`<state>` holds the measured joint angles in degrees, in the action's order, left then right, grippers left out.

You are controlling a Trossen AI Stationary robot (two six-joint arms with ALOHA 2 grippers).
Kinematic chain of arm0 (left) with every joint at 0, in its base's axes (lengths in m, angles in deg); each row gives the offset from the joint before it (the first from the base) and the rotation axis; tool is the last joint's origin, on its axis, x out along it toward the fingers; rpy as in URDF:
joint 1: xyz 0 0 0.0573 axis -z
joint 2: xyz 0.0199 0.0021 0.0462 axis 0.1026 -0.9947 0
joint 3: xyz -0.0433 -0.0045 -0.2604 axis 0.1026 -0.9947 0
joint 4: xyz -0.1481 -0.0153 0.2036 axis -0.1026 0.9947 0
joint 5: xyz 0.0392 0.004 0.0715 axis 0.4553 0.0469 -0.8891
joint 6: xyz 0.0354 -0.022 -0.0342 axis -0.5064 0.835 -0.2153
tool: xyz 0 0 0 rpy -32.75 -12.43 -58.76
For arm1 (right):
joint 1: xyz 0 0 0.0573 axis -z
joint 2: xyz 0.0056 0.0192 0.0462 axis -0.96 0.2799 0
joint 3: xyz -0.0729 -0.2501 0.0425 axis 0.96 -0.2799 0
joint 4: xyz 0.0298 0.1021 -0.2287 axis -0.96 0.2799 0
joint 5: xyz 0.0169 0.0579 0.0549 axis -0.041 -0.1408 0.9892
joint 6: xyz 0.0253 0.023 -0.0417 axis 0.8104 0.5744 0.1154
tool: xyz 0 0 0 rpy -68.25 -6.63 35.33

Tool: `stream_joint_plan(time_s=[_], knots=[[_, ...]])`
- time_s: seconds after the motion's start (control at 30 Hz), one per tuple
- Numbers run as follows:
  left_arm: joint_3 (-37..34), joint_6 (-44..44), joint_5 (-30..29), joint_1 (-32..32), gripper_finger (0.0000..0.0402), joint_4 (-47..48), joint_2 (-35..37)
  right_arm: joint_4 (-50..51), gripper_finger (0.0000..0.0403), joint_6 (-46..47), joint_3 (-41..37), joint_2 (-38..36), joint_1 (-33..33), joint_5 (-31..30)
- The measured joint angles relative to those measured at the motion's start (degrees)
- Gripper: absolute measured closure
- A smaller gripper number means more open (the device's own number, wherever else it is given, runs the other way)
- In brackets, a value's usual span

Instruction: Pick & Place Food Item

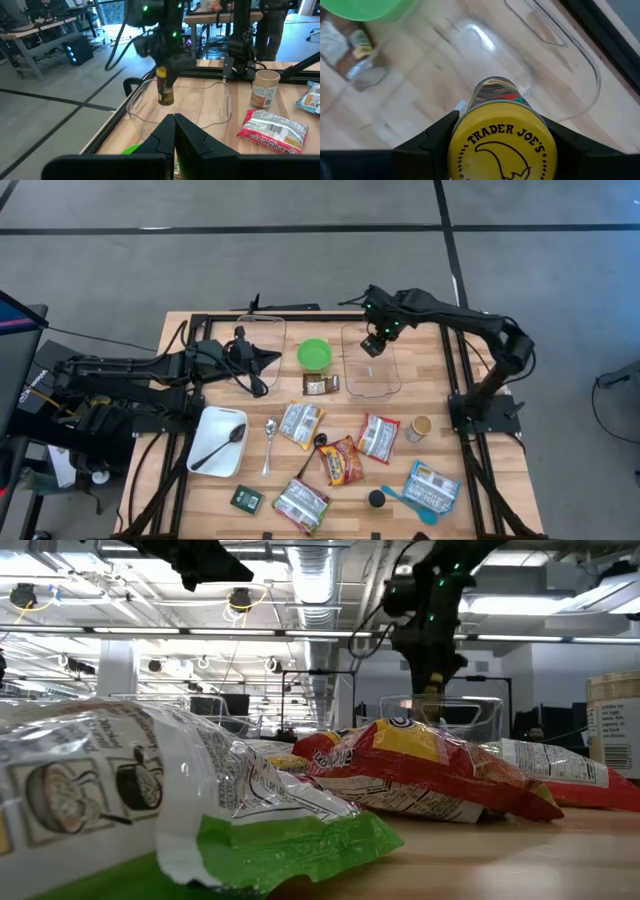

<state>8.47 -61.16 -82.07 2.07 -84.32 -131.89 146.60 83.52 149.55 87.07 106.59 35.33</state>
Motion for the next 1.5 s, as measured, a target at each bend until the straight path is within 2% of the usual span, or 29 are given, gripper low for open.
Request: stream_joint_plan(time_s=[0.2, 0.63, 1.5], knots=[[0.00, -0.01, 0.00, 0.00, 0.0402, 0.04, -0.01, -2.75, 0.0186, -1.15, -0.02, 3.37, 1.97, 4.45], [0.00, -0.01, 0.00, 0.00, 0.0402, 0.02, 0.00, -2.93, 0.0186, -2.79, -0.02, 7.57, 2.11, 4.39], [0.00, 0.00, 0.00, 0.00, 0.0402, 0.02, 0.00, -2.99, 0.0171, -3.01, -0.02, 7.91, 1.68, 4.48]])
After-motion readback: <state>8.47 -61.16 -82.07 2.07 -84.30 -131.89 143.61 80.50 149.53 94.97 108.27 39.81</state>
